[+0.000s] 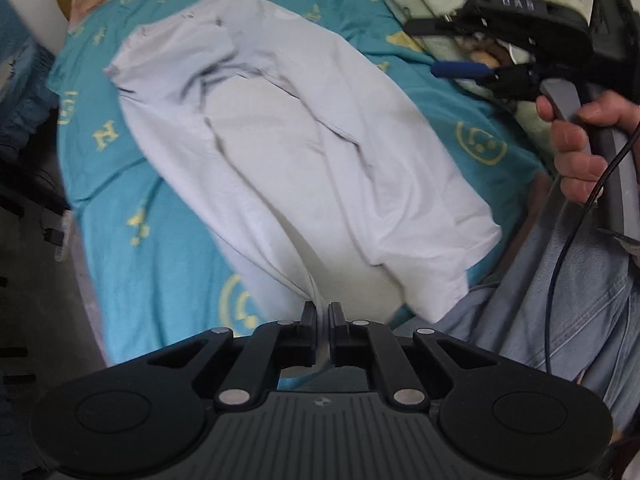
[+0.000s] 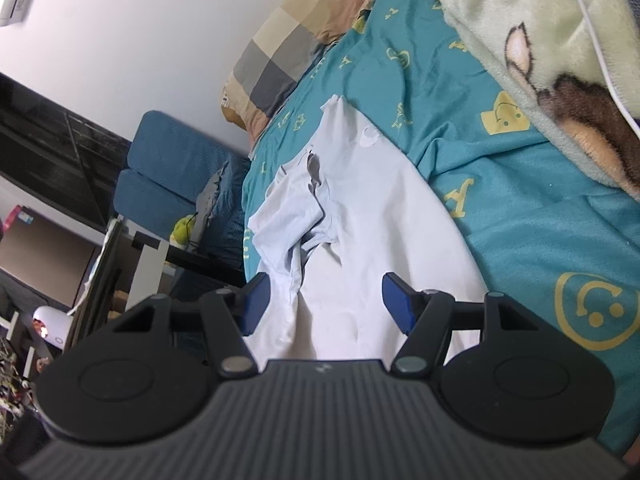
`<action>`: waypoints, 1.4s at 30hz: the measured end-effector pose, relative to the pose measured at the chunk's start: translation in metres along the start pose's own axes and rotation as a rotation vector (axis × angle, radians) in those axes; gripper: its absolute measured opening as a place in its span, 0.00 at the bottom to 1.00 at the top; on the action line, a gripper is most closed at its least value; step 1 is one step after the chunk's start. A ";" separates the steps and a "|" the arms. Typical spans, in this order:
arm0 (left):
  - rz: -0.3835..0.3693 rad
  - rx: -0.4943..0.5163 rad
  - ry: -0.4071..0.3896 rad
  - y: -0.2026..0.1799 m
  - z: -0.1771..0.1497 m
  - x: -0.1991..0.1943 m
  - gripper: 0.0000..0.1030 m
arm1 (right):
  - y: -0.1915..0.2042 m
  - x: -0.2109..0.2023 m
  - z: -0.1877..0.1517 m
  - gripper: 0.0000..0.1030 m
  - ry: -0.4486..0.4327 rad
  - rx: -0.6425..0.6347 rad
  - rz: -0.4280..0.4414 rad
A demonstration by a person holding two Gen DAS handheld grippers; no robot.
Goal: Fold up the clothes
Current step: 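Move both grippers to the hem end of the white shirt strip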
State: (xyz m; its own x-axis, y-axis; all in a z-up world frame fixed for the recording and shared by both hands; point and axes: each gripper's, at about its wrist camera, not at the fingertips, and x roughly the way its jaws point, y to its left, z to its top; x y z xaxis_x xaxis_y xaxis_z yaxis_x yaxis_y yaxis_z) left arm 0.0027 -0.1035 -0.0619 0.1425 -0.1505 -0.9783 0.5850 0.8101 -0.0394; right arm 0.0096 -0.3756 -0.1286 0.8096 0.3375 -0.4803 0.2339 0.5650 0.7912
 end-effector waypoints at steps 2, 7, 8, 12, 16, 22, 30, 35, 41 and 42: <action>-0.018 -0.016 0.000 -0.009 0.001 0.012 0.06 | -0.003 0.001 0.002 0.63 -0.001 0.006 -0.008; -0.063 -0.126 0.055 0.002 -0.021 0.080 0.07 | -0.013 0.002 0.004 0.63 0.008 0.045 -0.008; -0.066 -0.132 0.069 0.002 -0.025 0.086 0.07 | -0.014 0.003 0.005 0.63 0.011 0.048 -0.007; -0.069 -0.114 0.068 0.003 -0.040 0.084 0.26 | -0.016 0.005 0.005 0.63 0.022 0.054 -0.008; -0.120 -0.158 -0.023 0.023 -0.050 0.058 0.57 | -0.016 0.006 0.004 0.63 0.030 0.057 -0.023; -0.137 -0.364 -0.197 0.082 -0.051 0.039 0.78 | -0.011 0.015 -0.003 0.63 0.061 -0.015 -0.123; -0.145 -0.599 -0.113 0.135 -0.040 0.094 0.78 | -0.022 0.050 -0.019 0.63 0.152 -0.112 -0.407; -0.233 -0.597 -0.107 0.139 -0.041 0.102 0.82 | -0.027 0.071 -0.031 0.63 0.248 -0.139 -0.469; -0.302 -0.544 -0.071 0.129 -0.039 0.106 0.82 | -0.023 0.074 -0.042 0.64 0.312 -0.133 -0.465; -0.316 -0.526 -0.059 0.125 -0.039 0.106 0.81 | -0.020 0.074 -0.046 0.64 0.340 -0.138 -0.458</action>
State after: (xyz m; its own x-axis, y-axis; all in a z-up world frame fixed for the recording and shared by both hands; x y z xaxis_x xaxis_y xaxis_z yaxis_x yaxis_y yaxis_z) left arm 0.0603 0.0039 -0.1784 0.0793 -0.4476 -0.8907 0.1356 0.8901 -0.4352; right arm 0.0404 -0.3273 -0.1969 0.4192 0.2457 -0.8740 0.4280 0.7955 0.4289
